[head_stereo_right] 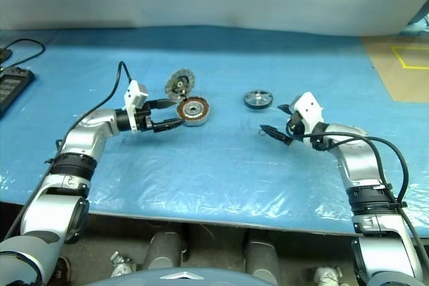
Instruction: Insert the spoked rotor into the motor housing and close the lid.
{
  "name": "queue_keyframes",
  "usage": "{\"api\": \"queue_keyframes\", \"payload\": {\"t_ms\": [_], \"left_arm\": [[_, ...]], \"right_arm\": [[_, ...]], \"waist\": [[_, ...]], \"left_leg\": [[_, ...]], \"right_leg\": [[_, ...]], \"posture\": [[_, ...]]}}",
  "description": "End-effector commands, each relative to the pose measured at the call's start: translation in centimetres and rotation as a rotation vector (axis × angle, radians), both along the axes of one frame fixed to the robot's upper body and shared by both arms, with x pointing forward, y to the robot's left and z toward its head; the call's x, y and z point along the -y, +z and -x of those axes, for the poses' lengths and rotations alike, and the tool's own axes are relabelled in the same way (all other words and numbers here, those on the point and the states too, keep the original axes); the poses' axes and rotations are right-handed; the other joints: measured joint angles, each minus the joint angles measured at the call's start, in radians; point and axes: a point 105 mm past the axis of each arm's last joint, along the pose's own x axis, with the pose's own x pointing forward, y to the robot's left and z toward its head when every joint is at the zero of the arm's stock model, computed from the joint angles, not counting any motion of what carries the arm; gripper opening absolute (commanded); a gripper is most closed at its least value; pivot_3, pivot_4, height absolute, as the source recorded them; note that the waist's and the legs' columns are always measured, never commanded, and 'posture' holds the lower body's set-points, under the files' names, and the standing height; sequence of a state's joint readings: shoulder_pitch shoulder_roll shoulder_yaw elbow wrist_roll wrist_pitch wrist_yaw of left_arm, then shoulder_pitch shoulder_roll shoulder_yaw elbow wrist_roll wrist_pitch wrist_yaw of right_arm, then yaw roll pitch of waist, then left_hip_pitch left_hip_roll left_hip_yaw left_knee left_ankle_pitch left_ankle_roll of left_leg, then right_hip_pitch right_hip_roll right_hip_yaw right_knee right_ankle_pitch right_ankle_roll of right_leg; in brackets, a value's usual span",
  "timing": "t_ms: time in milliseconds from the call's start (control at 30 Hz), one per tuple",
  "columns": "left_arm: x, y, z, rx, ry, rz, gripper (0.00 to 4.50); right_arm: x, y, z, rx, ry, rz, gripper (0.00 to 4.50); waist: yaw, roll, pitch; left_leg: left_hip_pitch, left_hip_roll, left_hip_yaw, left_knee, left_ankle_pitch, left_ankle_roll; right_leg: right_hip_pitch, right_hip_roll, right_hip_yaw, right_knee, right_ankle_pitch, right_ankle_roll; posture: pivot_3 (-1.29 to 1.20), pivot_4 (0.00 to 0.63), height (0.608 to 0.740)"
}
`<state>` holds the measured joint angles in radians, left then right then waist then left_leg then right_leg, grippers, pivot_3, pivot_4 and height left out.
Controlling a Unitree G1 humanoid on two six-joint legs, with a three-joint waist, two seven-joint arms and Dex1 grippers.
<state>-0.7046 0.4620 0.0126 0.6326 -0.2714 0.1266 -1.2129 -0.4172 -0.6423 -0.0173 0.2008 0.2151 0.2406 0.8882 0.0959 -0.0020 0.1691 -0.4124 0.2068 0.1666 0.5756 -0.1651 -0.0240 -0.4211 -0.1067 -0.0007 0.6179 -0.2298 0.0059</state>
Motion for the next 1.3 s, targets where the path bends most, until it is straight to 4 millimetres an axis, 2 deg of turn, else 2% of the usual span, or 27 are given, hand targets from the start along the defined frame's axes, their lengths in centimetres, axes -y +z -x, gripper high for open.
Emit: {"api": "queue_keyframes", "payload": {"t_ms": [33, 200, 700, 967, 1133, 1267, 1300], "left_arm": [[-0.4, 1.3, 0.1, 0.060, 0.002, -0.009, 4.50], [-0.6, 0.7, 0.3, 0.046, -0.002, -0.023, 4.50], [0.3, 1.4, -0.2, 0.055, -0.045, -0.033, 4.50], [0.8, 1.1, 0.4, 0.030, -0.111, -0.052, 4.50], [2.4, 1.8, 0.3, 0.052, -0.234, -0.149, 4.50], [3.2, 1.9, -0.3, 0.119, -0.341, -0.348, 4.50], [3.6, 2.5, -0.5, 0.152, -0.376, -0.402, 4.50]], "right_arm": [[0.7, 1.7, -1.2, 0.103, -0.061, 0.002, 4.47], [0.5, 1.5, -0.8, 0.084, -0.034, -0.018, 4.47], [0.4, 1.6, -0.6, 0.083, -0.051, -0.067, 4.47], [-0.4, 1.6, -0.3, 0.095, -0.029, -0.067, 4.47], [-0.3, 1.3, -0.2, 0.096, -0.040, -0.058, 4.47], [-0.7, 1.1, -0.3, 0.098, -0.037, -0.057, 4.47], [-0.7, 1.2, -0.2, 0.102, -0.038, -0.057, 4.47]], "waist": [[-0.001, 0.000, 0.000], [-0.001, 0.000, 0.000], [0.000, 0.000, 0.000], [0.000, 0.000, 0.000], [0.004, 0.000, 0.000], [0.005, 0.000, 0.000], [0.005, 0.000, 0.000]], "left_leg": [[0.000, 0.000, 0.000, 0.000, 0.000, 0.000], [0.000, 0.000, 0.000, 0.000, 0.000, 0.000], [0.000, 0.000, 0.000, 0.000, 0.000, 0.000], [0.000, 0.000, 0.000, 0.000, 0.000, 0.000], [0.000, 0.000, 0.000, 0.000, 0.000, 0.000], [0.000, -0.001, 0.000, 0.000, 0.000, 0.000], [0.000, -0.001, 0.000, 0.000, 0.001, 0.001]], "right_leg": [[0.000, 0.000, 0.000, 0.000, 0.000, 0.000], [0.000, 0.000, 0.000, 0.001, 0.000, 0.000], [0.000, 0.000, 0.000, 0.001, 0.000, 0.000], [0.000, 0.000, 0.000, 0.001, 0.000, 0.000], [0.000, 0.000, 0.000, 0.001, 0.000, 0.000], [0.000, -0.001, 0.000, 0.001, 0.000, 0.000], [0.000, -0.001, 0.000, 0.001, 0.000, 0.000]], "posture": [[0.00, 0.150, 0.740], [0.00, 0.150, 0.740], [0.00, 0.150, 0.740], [0.00, 0.150, 0.740], [0.00, 0.150, 0.740], [0.00, 0.150, 0.740], [0.00, 0.150, 0.740]]}}
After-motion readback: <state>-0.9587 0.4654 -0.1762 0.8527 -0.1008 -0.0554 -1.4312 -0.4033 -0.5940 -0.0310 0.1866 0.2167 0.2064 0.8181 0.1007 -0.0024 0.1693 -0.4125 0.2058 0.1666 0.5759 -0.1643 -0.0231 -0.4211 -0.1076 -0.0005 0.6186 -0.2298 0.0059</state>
